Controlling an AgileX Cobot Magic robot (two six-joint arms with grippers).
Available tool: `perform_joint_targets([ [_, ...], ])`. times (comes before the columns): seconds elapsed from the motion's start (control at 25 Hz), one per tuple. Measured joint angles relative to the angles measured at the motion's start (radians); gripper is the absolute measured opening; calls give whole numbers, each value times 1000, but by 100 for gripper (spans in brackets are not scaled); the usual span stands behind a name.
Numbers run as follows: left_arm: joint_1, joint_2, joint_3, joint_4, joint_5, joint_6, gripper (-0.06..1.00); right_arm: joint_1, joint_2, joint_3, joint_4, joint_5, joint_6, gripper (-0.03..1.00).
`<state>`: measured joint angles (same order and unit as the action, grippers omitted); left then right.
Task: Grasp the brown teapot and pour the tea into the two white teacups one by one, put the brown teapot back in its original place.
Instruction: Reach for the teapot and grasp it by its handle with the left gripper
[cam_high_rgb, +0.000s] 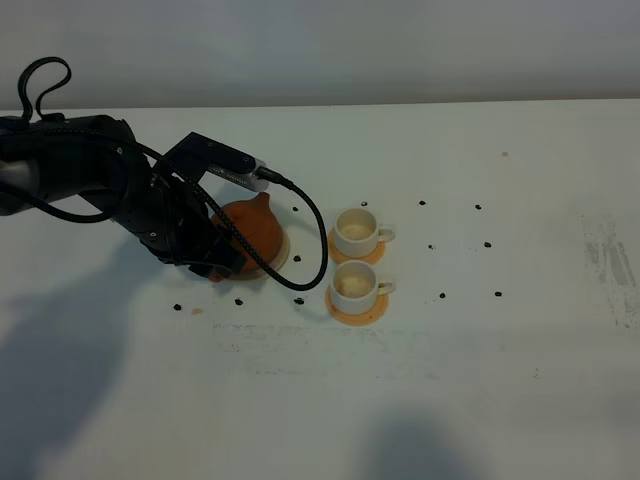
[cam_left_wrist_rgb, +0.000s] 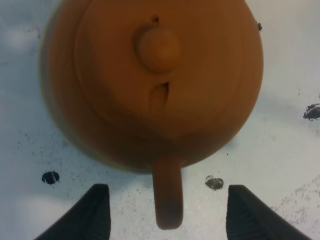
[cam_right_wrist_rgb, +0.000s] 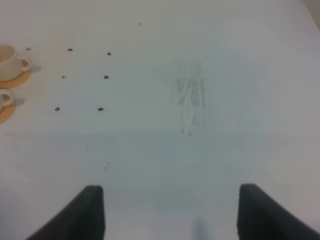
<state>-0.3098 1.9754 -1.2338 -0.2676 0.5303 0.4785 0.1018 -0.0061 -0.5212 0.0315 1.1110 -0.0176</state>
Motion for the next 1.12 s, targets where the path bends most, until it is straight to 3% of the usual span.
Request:
perform_joint_targets([
  [0.44, 0, 0, 0, 1, -3, -18, 36, 0, 0, 0, 0, 0, 0, 54],
  [0.84, 0, 15, 0, 21, -2, -48, 33, 0, 0, 0, 0, 0, 0, 54],
  [0.92, 0, 19, 0, 23, -3, -49, 29, 0, 0, 0, 0, 0, 0, 54],
  [1.08, -1, 19, 0, 23, -6, -49, 8, 0, 0, 0, 0, 0, 0, 54],
  [1.12, 0, 19, 0, 24, -6, -49, 9, 0, 0, 0, 0, 0, 0, 54],
])
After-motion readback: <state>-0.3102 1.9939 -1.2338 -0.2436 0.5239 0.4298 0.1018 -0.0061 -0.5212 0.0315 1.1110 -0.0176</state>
